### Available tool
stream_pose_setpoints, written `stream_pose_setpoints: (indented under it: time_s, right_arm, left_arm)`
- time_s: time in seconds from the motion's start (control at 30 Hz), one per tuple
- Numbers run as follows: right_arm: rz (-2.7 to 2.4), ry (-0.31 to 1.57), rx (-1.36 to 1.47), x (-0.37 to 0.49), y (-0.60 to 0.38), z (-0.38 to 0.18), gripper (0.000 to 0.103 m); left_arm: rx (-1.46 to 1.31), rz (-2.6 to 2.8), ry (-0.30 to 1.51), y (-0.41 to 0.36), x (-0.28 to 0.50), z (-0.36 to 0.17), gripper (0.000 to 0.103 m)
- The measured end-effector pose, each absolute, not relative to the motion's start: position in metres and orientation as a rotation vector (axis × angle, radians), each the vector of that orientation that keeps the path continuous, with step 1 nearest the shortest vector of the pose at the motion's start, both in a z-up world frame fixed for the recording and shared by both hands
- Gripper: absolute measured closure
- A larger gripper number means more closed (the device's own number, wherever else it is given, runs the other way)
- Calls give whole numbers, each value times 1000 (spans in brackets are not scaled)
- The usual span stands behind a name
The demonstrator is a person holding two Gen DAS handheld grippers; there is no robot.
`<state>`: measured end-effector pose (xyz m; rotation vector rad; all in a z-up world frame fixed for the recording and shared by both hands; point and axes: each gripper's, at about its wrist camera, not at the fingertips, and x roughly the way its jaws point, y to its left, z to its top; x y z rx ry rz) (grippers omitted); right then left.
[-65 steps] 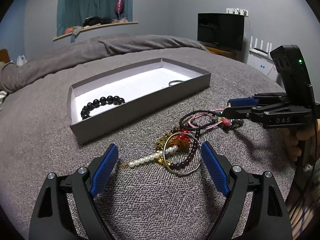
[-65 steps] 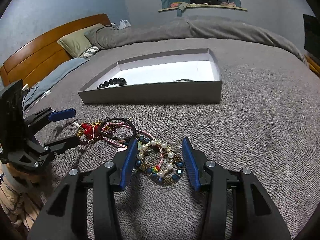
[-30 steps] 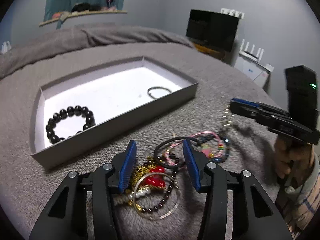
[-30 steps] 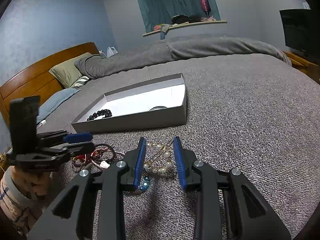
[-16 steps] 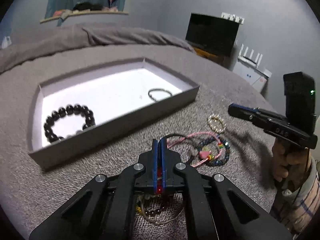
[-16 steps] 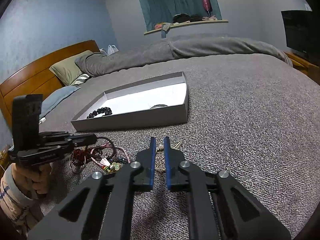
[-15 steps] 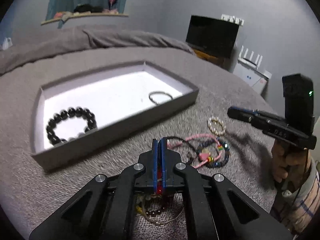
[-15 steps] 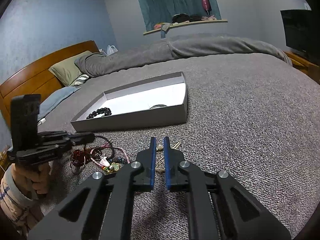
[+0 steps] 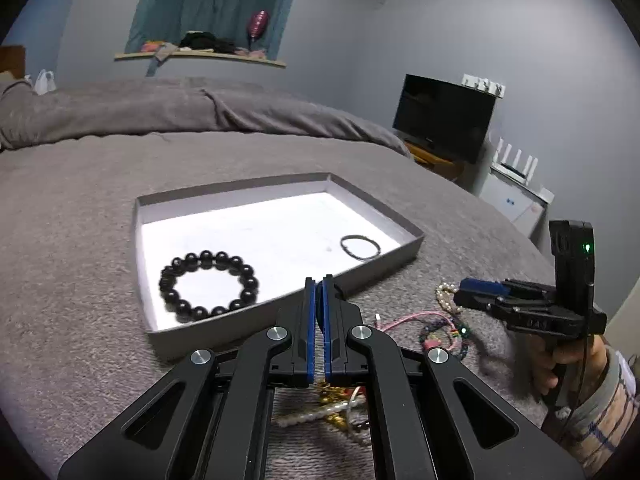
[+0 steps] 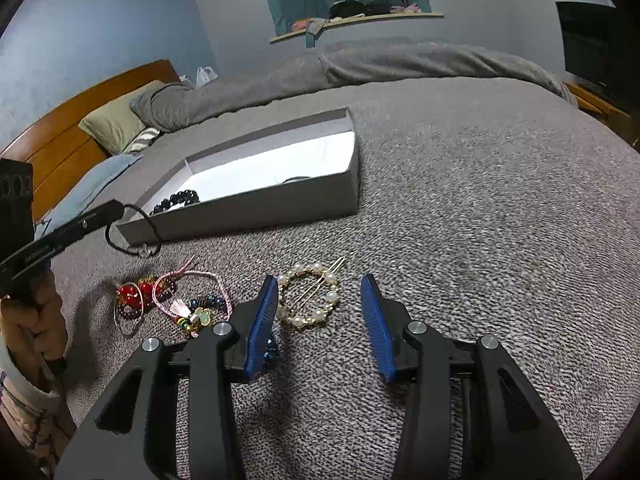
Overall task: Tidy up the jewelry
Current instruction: 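Grasp the black hair tie with the left tool, then place the pearl clip in the box with the right tool while the left tool drops the hair tie there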
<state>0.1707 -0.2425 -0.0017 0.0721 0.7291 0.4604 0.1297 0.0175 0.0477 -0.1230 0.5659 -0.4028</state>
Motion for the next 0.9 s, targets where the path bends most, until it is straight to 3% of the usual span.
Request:
stream_pose_setpoints:
  time_s: [0.37,0.4,0.43,0.53,0.9]
  right_arm:
    - [430,784,-88,182,-209,-11,54]
    - [429,785,-92,182,-208,-11,54]
    - [429,783,-96,182,-208,-11,61]
    - [435,769,-101,180,-207,-10,63]
    - [474,526,14,165,-224,32,63]
  left_arm:
    - [-98,-403,567,16,127,45,99]
    - [-97,-402,565,16,127,44,99]
    - [-97,-403,562,16,127,45,99]
    - [-98,-400,549,19,126,48,99]
    - [-121,-391,499,33,129,68,99]
